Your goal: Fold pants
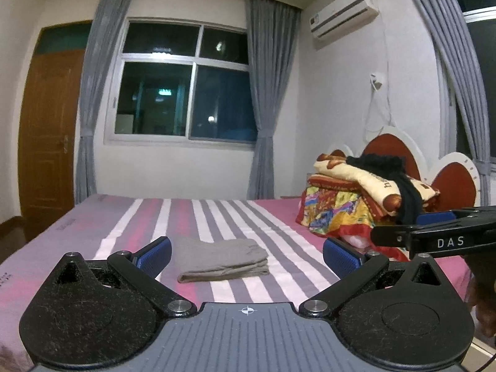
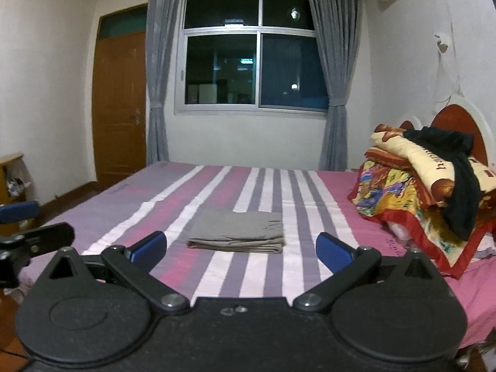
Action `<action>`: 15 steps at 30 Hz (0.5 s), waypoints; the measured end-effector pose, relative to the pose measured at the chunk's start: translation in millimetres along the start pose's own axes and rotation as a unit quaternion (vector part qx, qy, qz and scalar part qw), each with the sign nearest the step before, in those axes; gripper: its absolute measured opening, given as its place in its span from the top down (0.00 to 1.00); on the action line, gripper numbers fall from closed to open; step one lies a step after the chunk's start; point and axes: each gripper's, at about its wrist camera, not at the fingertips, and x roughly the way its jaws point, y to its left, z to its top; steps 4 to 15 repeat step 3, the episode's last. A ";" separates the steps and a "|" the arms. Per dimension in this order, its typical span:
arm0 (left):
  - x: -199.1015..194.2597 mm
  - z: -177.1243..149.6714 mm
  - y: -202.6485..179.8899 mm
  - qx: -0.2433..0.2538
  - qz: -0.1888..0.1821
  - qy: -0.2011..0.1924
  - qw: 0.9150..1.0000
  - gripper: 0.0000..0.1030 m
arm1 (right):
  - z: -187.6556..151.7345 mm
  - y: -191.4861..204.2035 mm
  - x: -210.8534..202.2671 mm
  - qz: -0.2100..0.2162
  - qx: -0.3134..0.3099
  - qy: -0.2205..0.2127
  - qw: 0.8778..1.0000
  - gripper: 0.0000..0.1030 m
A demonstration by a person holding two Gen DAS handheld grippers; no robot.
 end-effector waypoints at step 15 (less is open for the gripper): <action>-0.8 1.4 2.1 -0.009 -0.005 -0.003 1.000 0.00 | -1.0 -3.3 3.8 -0.003 -0.004 0.007 1.000 0.00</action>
